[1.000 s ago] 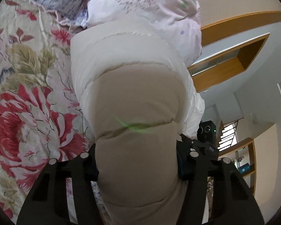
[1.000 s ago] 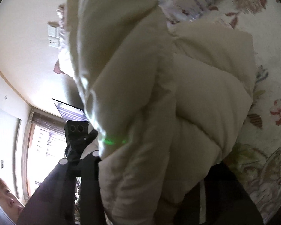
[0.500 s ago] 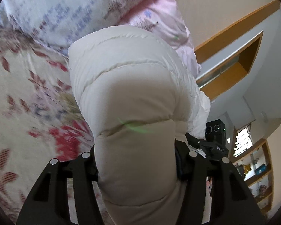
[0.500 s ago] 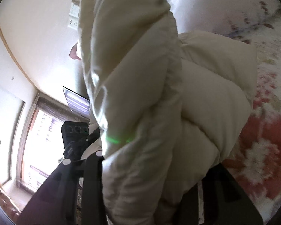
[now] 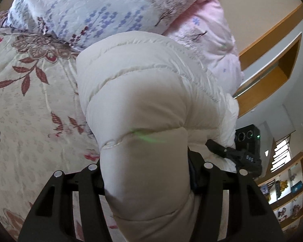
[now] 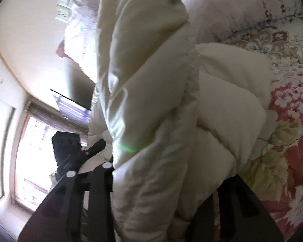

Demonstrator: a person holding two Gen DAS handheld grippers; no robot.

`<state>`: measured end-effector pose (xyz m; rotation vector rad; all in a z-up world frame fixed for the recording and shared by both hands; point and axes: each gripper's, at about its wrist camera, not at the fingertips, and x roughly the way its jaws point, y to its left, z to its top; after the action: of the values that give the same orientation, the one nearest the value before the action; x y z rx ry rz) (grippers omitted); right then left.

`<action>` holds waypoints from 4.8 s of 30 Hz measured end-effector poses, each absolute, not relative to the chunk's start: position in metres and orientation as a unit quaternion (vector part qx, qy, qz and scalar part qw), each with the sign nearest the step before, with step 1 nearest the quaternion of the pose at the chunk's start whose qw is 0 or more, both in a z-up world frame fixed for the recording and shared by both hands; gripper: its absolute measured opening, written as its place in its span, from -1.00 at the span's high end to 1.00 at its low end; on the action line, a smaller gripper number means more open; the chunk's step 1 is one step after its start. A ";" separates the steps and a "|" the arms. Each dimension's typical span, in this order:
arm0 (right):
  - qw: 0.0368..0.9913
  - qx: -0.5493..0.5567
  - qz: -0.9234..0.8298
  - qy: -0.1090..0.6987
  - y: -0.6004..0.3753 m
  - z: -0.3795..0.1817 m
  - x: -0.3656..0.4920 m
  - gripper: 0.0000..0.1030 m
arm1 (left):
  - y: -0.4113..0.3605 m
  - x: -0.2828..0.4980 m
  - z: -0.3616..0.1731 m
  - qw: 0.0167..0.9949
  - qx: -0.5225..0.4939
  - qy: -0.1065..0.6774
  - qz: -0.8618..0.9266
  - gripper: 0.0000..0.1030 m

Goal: Fold large clothes

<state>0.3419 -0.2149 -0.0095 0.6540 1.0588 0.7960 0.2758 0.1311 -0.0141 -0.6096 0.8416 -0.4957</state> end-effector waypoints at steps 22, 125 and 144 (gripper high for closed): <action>0.884 0.087 0.279 0.366 -0.221 0.085 0.247 0.14 | 0.077 0.185 0.063 0.937 -0.049 0.313 -0.146 -0.46; 0.890 -0.016 0.107 0.443 -0.179 0.060 0.143 -0.96 | 0.057 0.106 -0.005 0.903 -0.017 0.429 0.006 -0.97; 0.866 -0.017 0.102 0.489 -0.174 0.039 0.145 -0.96 | 0.057 0.113 -0.014 0.891 -0.018 0.454 0.014 -0.97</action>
<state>0.1445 -0.1743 0.0394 -0.0354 1.0231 0.2130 0.1127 0.0570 -0.0140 -0.0363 0.9426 0.0286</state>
